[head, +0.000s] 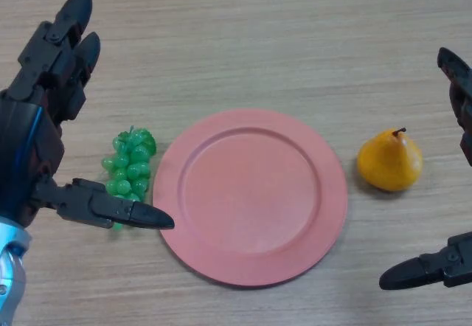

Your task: Pick up the yellow pear and place it on the plate

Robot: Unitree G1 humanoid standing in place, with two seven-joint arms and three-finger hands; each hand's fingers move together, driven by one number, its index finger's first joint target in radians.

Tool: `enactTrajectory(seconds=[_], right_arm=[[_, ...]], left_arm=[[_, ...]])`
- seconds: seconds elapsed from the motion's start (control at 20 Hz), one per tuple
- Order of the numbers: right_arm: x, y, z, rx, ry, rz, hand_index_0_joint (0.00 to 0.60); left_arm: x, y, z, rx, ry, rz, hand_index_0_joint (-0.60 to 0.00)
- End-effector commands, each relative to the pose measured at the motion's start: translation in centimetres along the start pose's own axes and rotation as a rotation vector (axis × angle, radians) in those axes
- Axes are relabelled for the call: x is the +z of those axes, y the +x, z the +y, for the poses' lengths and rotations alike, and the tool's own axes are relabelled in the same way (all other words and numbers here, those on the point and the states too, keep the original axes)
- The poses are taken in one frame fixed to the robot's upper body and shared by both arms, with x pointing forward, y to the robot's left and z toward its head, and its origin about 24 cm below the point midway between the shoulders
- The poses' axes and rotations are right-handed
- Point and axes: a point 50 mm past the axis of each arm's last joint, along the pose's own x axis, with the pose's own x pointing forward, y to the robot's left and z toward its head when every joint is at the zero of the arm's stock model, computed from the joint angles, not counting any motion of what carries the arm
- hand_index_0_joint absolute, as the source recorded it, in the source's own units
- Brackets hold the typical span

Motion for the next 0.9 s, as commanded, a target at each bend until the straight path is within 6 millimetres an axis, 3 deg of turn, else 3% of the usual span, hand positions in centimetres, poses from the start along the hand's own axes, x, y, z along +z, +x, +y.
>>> enactTrajectory(seconds=[0.05, 0.55, 0.7, 0.9], right_arm=[[2.6, -0.2, -1.2, -0.048, -0.088, -0.176, 0.0], [2.0, 0.2, -2.0, -0.056, -0.077, -0.184, 0.0], [1.0, 1.1, -3.4, -0.068, -0.093, -0.178, 0.0], [-1.9, 3.4, -5.5, -0.097, -0.132, -0.16, 0.0]], left_arm=[[2.6, -0.2, 1.2, 0.04, 0.088, -0.172, 0.0], [2.5, -0.3, 1.2, 0.051, 0.096, -0.19, 0.0], [2.5, -0.4, 1.2, 0.052, 0.095, -0.179, 0.0], [2.5, -0.8, 0.9, 0.019, 0.086, -0.127, 0.0]])
